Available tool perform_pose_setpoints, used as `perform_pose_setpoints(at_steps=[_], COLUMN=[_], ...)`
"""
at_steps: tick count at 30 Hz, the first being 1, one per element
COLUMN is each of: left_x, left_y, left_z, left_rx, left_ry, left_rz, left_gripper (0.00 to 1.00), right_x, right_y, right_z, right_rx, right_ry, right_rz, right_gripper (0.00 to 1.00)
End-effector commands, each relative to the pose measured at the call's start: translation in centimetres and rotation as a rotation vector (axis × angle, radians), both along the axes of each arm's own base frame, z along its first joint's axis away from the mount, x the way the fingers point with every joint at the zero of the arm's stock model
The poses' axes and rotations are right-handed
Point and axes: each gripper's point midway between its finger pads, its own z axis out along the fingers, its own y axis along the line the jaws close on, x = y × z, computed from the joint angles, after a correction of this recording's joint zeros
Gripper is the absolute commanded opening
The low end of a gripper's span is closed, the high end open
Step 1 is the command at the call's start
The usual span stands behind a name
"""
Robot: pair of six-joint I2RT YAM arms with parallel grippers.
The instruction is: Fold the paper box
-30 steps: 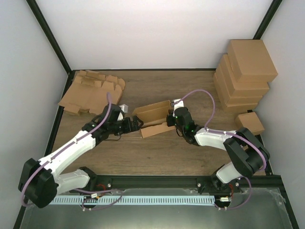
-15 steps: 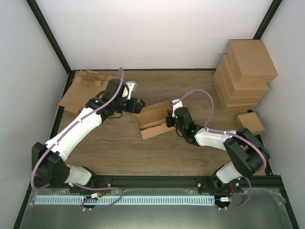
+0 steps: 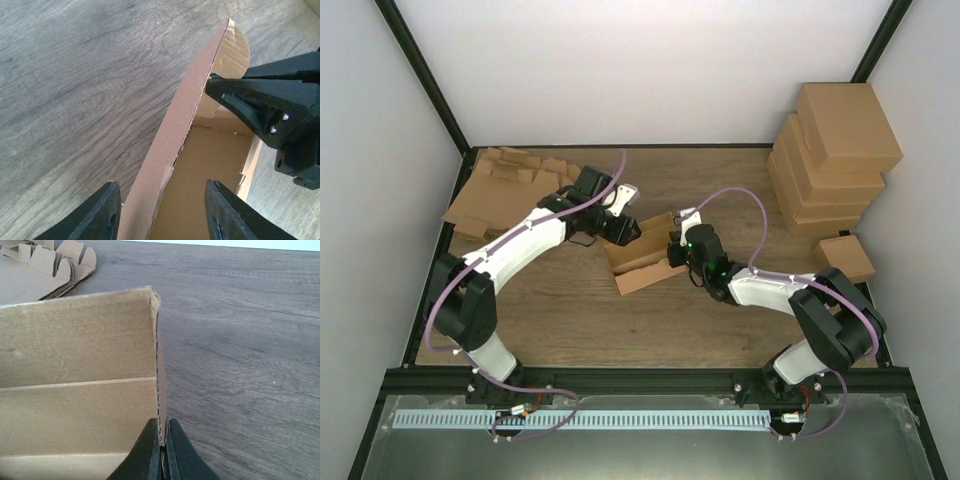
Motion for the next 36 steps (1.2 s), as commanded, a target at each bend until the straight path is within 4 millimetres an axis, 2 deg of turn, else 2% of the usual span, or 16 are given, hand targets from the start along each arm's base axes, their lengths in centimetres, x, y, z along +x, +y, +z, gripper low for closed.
perform_pose_setpoints(at_steps=[1, 3, 9, 12, 21, 26, 28, 32, 36], left_x=[0.5, 0.7, 0.3, -0.2, -0.4, -0.4, -0.4, -0.5, -0.7], left_y=[-0.8, -0.7, -0.8, -1.3, -1.5, -1.5, -1.4, -1.5, -1.5], left_z=[0.5, 0.2, -1.1, -1.6, -3.2, -3.3, -3.3, -3.3, -3.4], left_rx=[0.005, 0.03, 0.069, 0.07, 0.135, 0.137, 0.138, 0.131, 0.127], left_ry=[-0.046, -0.053, -0.04, -0.034, -0.035, -0.033, -0.032, -0.027, -0.024], left_rz=[-0.054, -0.053, -0.069, -0.078, -0.063, -0.054, -0.051, -0.048, -0.05], left_gripper=[0.43, 0.33, 0.17, 0.13, 0.12, 0.12, 0.12, 0.12, 0.12], right_x=[0.3, 0.4, 0.5, 0.5, 0.4, 0.0, -0.2, -1.5, -4.4], right_y=[1.0, 1.1, 1.2, 1.2, 1.3, 0.9, 0.7, -0.1, -1.0], right_z=[0.7, 0.7, 1.2, 1.6, 3.8, 4.7, 5.6, 6.6, 6.8], right_rx=[-0.005, -0.007, -0.013, -0.017, -0.021, -0.042, -0.047, -0.05, -0.04], right_ry=[-0.009, -0.008, -0.012, -0.017, -0.018, 0.04, 0.058, 0.131, 0.249], right_rz=[0.023, 0.027, 0.03, 0.032, 0.042, 0.032, 0.026, 0.015, 0.036], right_gripper=[0.01, 0.01, 0.03, 0.17, 0.34, 0.52, 0.56, 0.61, 0.63])
